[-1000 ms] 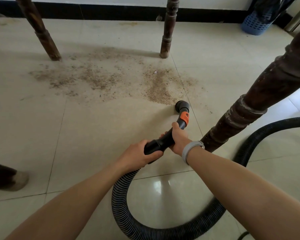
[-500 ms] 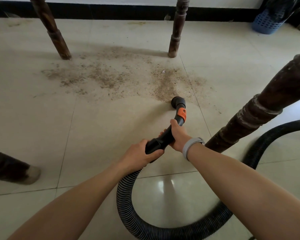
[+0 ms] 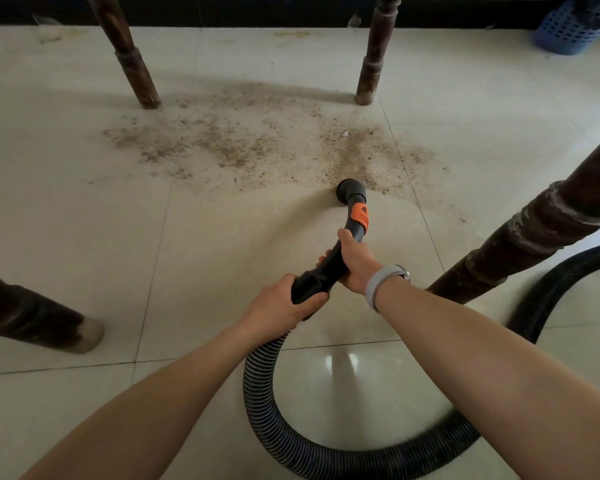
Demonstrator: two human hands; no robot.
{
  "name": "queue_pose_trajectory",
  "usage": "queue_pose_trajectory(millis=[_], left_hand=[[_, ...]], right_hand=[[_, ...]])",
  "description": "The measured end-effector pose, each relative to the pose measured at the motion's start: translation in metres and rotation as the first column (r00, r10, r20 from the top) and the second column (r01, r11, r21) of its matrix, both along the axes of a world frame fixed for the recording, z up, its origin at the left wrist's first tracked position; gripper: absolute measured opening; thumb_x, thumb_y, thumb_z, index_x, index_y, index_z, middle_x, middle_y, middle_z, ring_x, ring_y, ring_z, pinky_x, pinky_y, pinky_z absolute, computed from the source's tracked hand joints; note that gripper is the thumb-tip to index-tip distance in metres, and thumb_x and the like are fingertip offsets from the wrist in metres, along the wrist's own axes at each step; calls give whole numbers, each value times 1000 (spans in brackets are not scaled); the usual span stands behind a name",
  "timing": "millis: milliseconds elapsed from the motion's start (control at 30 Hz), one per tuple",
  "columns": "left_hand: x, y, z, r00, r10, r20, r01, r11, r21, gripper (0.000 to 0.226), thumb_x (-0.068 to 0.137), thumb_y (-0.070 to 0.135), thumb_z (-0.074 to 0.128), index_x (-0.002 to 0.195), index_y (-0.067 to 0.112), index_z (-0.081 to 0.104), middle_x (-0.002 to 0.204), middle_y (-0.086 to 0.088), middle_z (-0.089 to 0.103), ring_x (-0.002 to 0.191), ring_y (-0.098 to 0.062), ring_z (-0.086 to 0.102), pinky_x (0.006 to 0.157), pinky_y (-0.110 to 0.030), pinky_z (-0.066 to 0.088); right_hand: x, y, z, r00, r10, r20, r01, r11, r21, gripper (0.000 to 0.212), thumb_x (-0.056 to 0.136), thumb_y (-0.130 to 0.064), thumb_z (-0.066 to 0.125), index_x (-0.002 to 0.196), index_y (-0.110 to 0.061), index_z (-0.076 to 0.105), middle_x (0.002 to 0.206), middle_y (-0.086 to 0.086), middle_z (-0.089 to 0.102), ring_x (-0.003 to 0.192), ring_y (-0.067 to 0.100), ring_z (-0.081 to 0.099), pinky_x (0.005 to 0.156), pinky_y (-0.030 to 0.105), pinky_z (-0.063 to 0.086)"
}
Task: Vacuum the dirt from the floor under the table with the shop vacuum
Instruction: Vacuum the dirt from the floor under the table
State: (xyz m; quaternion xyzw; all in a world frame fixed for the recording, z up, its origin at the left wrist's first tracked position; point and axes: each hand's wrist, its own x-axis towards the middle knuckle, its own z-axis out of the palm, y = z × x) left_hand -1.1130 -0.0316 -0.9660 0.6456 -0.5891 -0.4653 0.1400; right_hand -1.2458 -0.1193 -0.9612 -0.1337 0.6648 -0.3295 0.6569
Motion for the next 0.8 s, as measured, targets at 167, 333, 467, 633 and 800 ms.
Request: queue_pose_trajectory(millis=[167, 333, 467, 633, 800], left_hand=[[7, 2, -3, 999, 32, 5, -32, 999, -6, 43, 85, 53, 58, 110, 20, 49, 85, 3, 64, 70, -16, 66, 67, -30, 54], [13, 2, -5, 999, 51, -4, -51, 999, 4, 42, 86, 54, 57, 108, 20, 48, 87, 1, 64, 71, -16, 66, 66, -28, 53], [17, 4, -5, 998, 60, -14, -60, 998, 0, 38, 87, 52, 56, 106, 21, 46, 84, 2, 63, 69, -13, 64, 60, -20, 49], [22, 7, -5, 995, 102, -20, -102, 995, 3, 40, 86, 52, 56, 107, 19, 48, 85, 1, 64, 72, -14, 66, 65, -24, 52], [28, 10, -4, 994, 103, -37, -104, 994, -20, 39, 85, 54, 56, 104, 21, 49, 82, 2, 64, 71, -12, 64, 66, -25, 52]], right_hand=[[12, -2, -2, 999, 37, -1, -37, 999, 1, 25, 95, -27, 51, 107, -9, 39, 81, 11, 53, 67, 24, 58, 70, 38, 54], [20, -5, 0, 997, 76, -6, -76, 997, -8, 21, 96, -23, 49, 106, -7, 39, 80, 11, 51, 66, 24, 57, 63, 37, 54], [26, -7, 0, 994, 109, -18, -109, 994, -4, 23, 96, -24, 49, 108, -7, 41, 80, 11, 52, 65, 24, 57, 64, 37, 55], [34, -8, -1, 989, 148, -29, -149, 989, -6, 26, 96, -26, 50, 112, -7, 41, 79, 10, 52, 64, 24, 57, 70, 39, 55], [39, -8, -2, 990, 134, 42, -135, 990, 24, 29, 94, -28, 55, 110, -9, 42, 79, 10, 53, 63, 24, 57, 61, 37, 53]])
